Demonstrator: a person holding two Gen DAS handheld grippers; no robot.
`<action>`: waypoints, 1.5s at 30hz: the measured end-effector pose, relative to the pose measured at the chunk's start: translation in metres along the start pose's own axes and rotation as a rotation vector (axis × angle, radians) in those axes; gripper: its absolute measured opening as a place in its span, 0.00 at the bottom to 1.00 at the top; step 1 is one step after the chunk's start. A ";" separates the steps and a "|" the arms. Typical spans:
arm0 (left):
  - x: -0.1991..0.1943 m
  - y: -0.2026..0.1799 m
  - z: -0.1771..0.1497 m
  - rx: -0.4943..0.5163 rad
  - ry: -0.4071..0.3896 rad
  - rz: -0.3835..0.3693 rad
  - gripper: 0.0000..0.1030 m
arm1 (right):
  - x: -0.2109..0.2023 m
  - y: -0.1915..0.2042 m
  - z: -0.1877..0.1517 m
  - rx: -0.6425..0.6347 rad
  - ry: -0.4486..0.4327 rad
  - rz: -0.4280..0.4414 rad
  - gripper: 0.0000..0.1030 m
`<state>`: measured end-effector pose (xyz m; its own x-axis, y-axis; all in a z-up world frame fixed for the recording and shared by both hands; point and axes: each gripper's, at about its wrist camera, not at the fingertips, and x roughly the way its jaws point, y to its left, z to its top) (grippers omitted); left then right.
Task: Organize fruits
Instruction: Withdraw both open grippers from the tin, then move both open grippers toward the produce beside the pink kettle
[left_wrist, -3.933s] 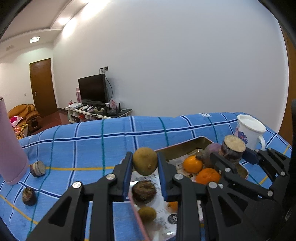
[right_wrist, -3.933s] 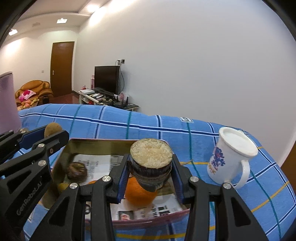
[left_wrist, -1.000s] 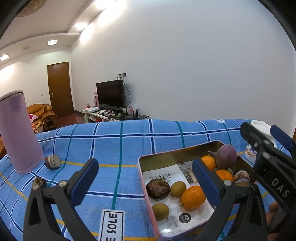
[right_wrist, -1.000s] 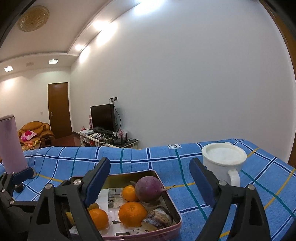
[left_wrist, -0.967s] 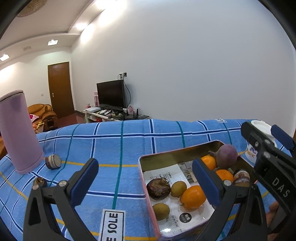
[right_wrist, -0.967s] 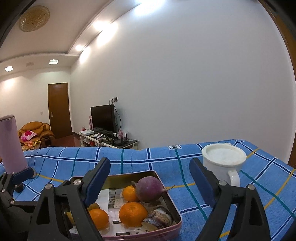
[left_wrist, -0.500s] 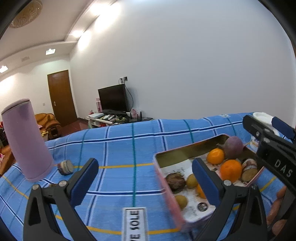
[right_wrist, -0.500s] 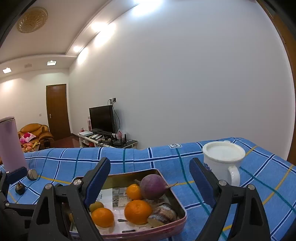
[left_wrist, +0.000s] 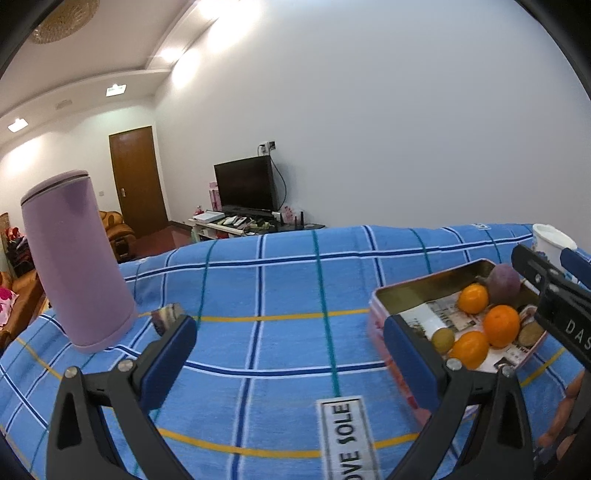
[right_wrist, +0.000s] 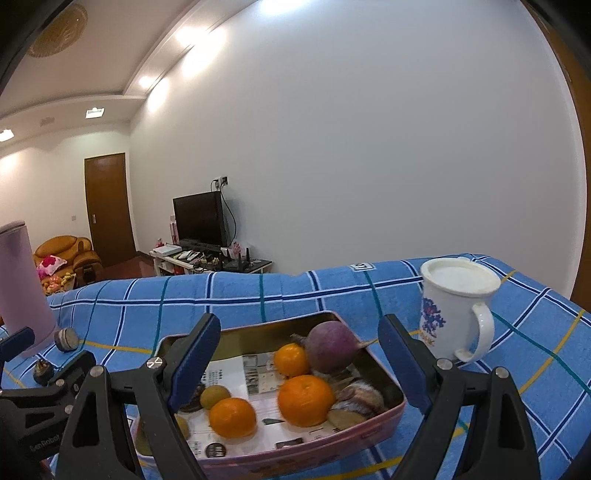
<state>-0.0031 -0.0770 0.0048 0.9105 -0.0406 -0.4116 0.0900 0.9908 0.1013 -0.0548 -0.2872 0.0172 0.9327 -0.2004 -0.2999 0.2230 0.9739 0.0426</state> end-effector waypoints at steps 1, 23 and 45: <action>0.000 0.002 0.000 0.002 -0.001 0.005 1.00 | 0.000 0.004 0.000 -0.002 0.004 0.005 0.86; 0.034 0.110 -0.012 -0.098 0.157 0.139 1.00 | 0.010 0.113 -0.009 -0.056 0.056 0.137 0.86; 0.086 0.167 -0.043 -0.268 0.462 -0.033 0.56 | 0.035 0.183 -0.012 -0.073 0.135 0.255 0.86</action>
<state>0.0734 0.0908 -0.0528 0.6309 -0.0707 -0.7726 -0.0462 0.9906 -0.1284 0.0148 -0.1145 0.0030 0.9087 0.0634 -0.4127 -0.0396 0.9970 0.0661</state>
